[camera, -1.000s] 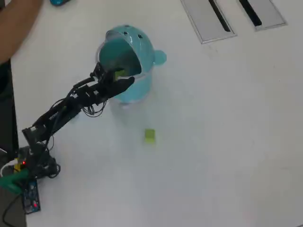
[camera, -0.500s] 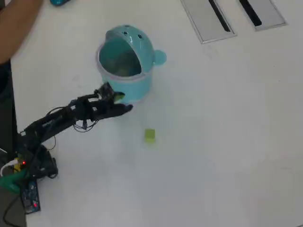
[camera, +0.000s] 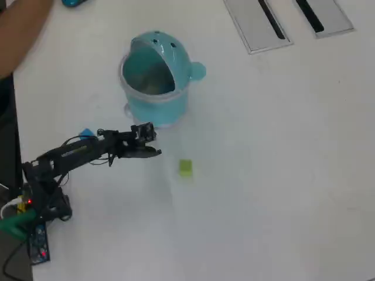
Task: Grasp RGB lego blocks and put them in the bin one by one.
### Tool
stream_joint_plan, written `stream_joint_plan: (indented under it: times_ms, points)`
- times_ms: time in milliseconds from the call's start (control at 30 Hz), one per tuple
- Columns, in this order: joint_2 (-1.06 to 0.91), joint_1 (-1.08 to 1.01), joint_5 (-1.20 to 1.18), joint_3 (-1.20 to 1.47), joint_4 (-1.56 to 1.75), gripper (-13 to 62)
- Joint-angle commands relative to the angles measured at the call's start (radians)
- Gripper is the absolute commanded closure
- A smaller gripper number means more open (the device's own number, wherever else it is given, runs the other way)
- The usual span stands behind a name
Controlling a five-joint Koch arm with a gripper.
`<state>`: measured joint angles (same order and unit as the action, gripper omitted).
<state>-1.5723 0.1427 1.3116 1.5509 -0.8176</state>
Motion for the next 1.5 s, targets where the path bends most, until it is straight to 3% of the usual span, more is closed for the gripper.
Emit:
stream_joint_plan:
  times_ms: [0,300,867,1133,1467]
  points:
    - [0.012,0.021,-0.032,-0.101,0.0,24.3]
    - [0.238,-0.072,-0.041,-0.255,-0.02,24.3]
    - [0.383,-0.066,-0.121,-0.403,-0.1,24.2]
    - [0.588,-0.121,-0.104,-0.635,-0.15,24.1]
    - [0.621,-0.183,-0.064,-0.747,-0.25,24.1]
